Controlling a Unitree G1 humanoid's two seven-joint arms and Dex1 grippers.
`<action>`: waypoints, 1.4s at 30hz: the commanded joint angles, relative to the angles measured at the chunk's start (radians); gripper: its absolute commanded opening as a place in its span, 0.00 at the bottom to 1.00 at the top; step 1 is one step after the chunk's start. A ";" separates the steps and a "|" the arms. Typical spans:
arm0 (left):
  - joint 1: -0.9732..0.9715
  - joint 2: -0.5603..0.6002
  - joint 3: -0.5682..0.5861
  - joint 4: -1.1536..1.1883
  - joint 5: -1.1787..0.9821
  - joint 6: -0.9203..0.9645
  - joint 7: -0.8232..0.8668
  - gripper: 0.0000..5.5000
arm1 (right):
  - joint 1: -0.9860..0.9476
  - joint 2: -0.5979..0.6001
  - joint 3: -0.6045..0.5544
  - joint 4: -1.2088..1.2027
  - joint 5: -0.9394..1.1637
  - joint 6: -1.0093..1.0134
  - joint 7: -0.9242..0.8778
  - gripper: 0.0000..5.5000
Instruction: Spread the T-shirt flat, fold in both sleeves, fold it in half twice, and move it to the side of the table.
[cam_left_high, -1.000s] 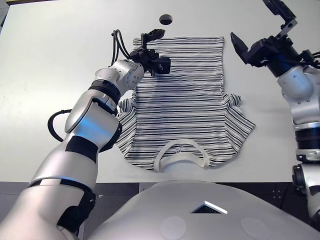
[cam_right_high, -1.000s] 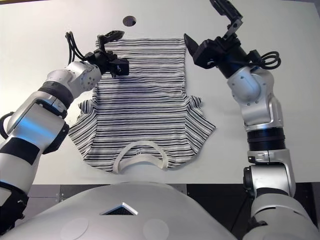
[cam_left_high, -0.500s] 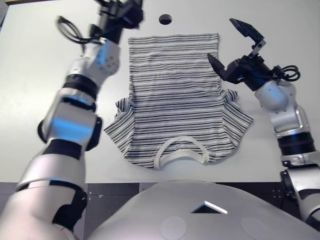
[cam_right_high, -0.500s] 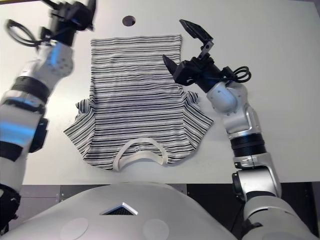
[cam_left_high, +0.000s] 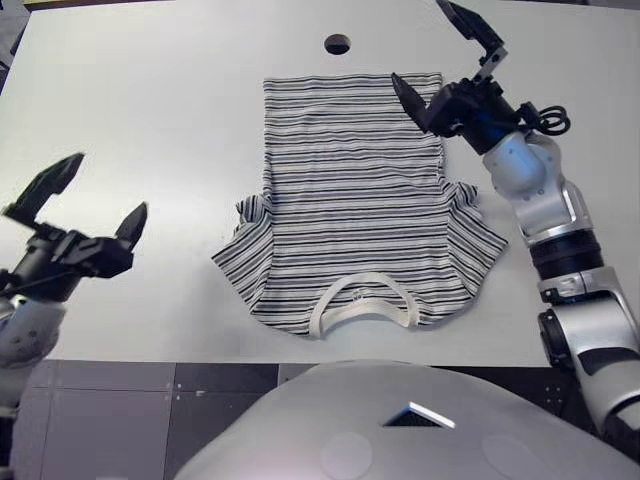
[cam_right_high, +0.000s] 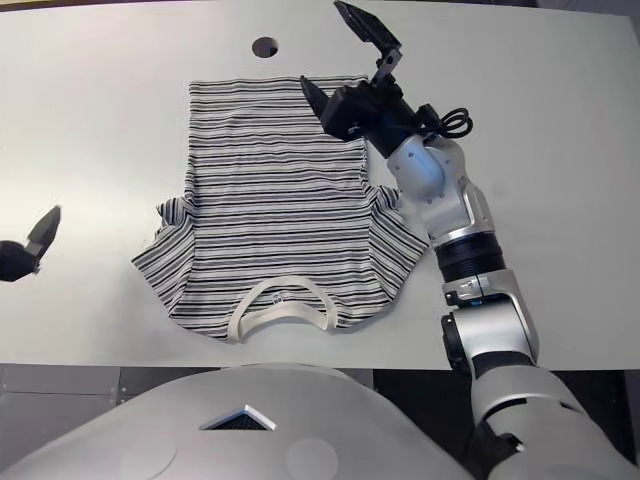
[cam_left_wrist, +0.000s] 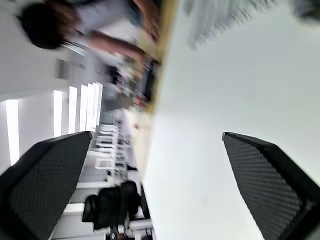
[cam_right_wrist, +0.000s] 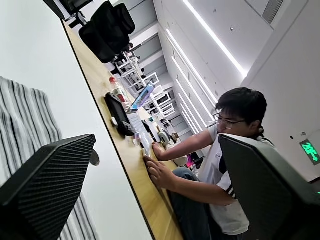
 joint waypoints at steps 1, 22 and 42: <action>0.138 0.028 -0.072 -0.147 -0.018 -0.066 -0.189 0.88 | -0.032 -0.005 0.011 0.016 -0.005 -0.013 0.015 0.83; -0.133 -0.093 -0.289 -0.074 0.250 0.047 -0.222 0.82 | 0.037 -0.050 -0.019 -0.091 0.026 0.013 0.057 0.83; -0.136 -0.083 -0.354 -0.071 0.284 0.070 -0.210 0.16 | 0.070 -0.056 -0.048 -0.120 0.047 0.024 0.077 0.83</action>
